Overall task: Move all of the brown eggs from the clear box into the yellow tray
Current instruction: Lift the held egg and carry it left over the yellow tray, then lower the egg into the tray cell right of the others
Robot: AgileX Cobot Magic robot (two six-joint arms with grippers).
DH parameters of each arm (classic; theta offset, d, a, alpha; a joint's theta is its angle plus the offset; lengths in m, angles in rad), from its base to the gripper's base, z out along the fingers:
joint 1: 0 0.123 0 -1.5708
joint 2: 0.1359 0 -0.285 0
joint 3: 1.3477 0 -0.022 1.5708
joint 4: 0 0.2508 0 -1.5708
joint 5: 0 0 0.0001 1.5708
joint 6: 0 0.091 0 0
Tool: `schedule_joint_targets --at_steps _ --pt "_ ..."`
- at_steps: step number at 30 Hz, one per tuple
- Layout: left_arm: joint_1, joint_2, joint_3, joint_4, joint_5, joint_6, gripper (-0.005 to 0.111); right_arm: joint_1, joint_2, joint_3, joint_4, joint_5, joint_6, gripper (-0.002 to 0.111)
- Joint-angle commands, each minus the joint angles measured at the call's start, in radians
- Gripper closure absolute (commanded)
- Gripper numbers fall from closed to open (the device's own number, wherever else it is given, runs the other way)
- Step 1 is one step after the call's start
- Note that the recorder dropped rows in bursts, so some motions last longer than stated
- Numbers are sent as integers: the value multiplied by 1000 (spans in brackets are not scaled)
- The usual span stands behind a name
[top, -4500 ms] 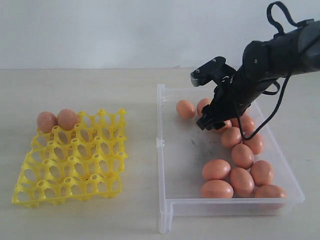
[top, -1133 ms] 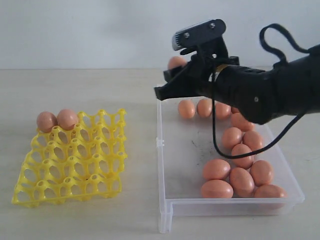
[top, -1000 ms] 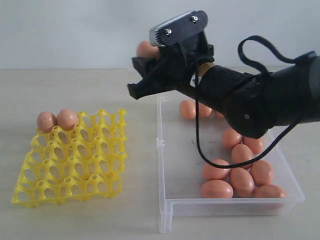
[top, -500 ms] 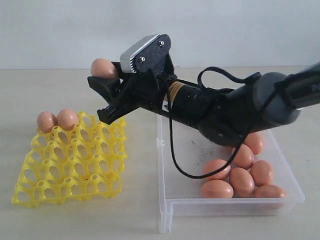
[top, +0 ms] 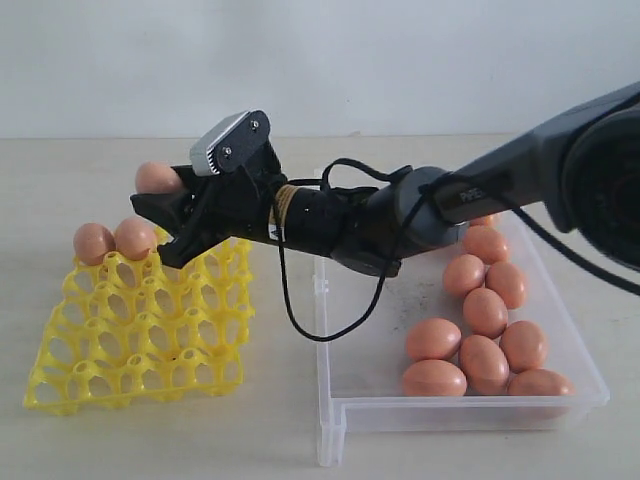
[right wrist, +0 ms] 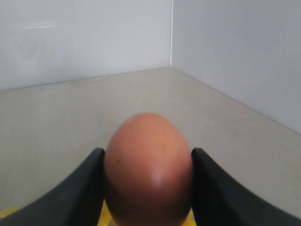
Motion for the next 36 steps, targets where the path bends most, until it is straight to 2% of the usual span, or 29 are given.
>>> schedule_joint_targets --at_steps 1,11,17,36 --pt "2 -3 4 -5 -14 0 103 0 57 -75 26 -38 43 109" --pt "2 -3 4 -5 -14 0 103 0 160 -181 53 -58 111 109" --pt "2 -3 4 -5 -14 0 103 0 196 -214 88 -9 118 109" --pt "2 -3 4 -5 -14 0 103 0 218 -214 69 63 112 109"
